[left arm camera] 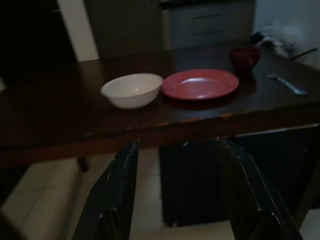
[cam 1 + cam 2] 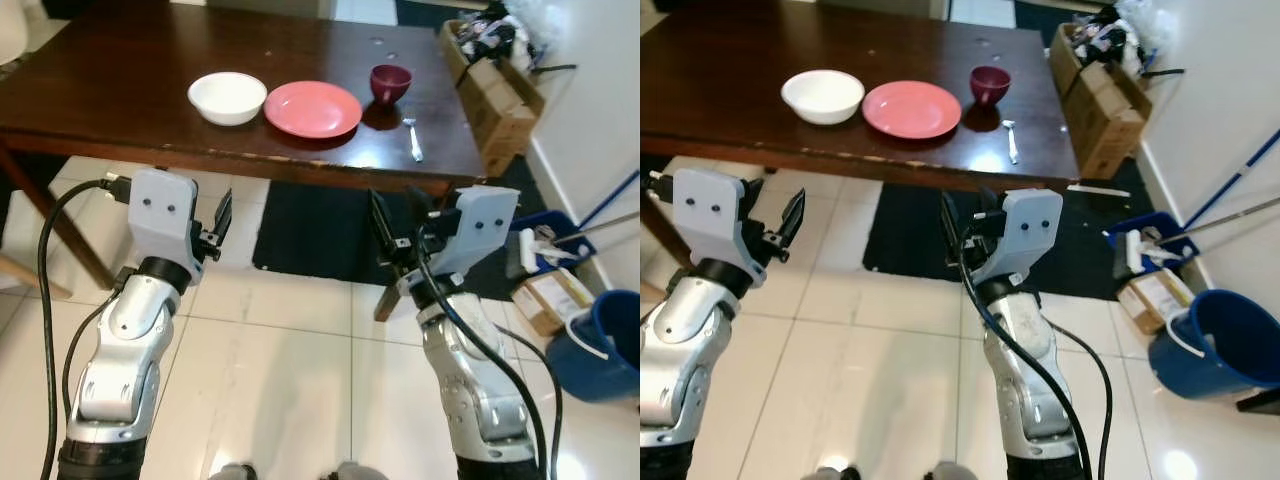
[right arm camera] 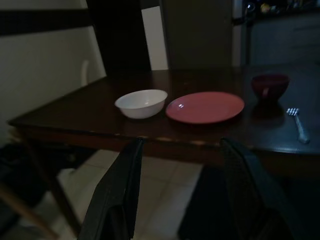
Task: Setting the table
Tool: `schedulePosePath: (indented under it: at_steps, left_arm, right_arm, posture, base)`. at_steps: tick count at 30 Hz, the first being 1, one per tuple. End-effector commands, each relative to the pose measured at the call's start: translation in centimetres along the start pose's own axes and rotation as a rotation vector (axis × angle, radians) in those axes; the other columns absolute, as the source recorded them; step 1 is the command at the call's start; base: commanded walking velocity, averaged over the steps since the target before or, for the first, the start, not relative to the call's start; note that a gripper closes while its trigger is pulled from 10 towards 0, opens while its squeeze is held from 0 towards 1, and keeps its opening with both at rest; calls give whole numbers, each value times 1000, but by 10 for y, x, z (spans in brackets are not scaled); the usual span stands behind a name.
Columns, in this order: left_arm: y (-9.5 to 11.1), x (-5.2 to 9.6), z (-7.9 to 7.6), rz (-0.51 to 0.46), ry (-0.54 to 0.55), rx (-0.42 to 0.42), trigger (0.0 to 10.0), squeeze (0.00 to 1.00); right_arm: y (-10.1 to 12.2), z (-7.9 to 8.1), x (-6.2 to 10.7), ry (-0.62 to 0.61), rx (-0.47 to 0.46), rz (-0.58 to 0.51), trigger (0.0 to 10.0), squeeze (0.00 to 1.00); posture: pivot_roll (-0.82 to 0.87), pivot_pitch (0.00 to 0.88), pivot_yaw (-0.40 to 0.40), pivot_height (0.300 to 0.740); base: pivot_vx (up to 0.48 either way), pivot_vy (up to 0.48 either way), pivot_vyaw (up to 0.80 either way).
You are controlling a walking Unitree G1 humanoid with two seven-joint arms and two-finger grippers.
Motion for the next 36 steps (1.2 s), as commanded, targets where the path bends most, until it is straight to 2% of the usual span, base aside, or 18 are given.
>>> schedulePosePath:
  at_steps: [1, 11, 17, 26, 36]
  left_arm:
    - [-4, 2, -5, 18, -13, 8, 10000, 114]
    - [-4, 3, -6, 19, -15, 7, 10000, 114]
    - [-6, 1, -7, 36, -16, 4, 10000, 110]
    - [-8, 1, -8, 51, -21, 31, 10000, 71]
    - [-10, 0, -7, 60, -13, 18, 10000, 90]
  right_arm:
    - [-2, -12, 4, -52, -59, 16, 10000, 0]
    - [3, -17, 2, -76, -153, -1, 10000, 0]
    - [5, -18, 2, -80, -168, -1, 10000, 0]
    - [6, -21, 1, -92, -189, 3, 10000, 0]
    - [5, -21, 1, -85, -186, 11, 10000, 0]
  posture:
    - [-110, 51, 21, 740]
    - [-110, 51, 21, 740]
    - [-112, 52, 21, 740]
    - [-113, 52, 23, 740]
    - [-113, 51, 22, 740]
  base:
    - [-341, 0, 0]
    - [-314, 0, 0]
    - [0, 0, 144]
    - [0, 0, 788]
    - [0, 0, 788]
Point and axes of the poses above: a point about 5 cm out from each wrist's last joint towards the gripper, its own x axis pointing back from the gripper into the wrist, its own y axis along the axis of the wrist's last joint, z = x × y, the point moved 4 cm from there along -x, pointing out of the wrist towards the gripper, and after that the axes turned 3 degrees about -x, right-handed, at the moved point
